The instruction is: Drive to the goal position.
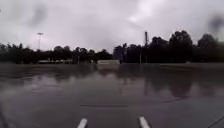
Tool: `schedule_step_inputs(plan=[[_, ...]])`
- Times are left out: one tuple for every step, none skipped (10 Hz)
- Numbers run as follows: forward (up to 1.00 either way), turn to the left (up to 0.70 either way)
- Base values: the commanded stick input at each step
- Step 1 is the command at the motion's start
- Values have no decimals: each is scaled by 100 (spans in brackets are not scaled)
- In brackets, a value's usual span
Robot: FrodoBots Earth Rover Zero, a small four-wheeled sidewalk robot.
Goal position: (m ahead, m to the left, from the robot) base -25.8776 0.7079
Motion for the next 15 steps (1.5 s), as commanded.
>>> schedule_step_inputs(plan=[[100,0],[100,40],[100,40],[100,40],[100,40],[100,40],[100,40],[100,40],[100,40],[100,40],[100,40],[100,40],[100,40],[100,40],[100,40]])
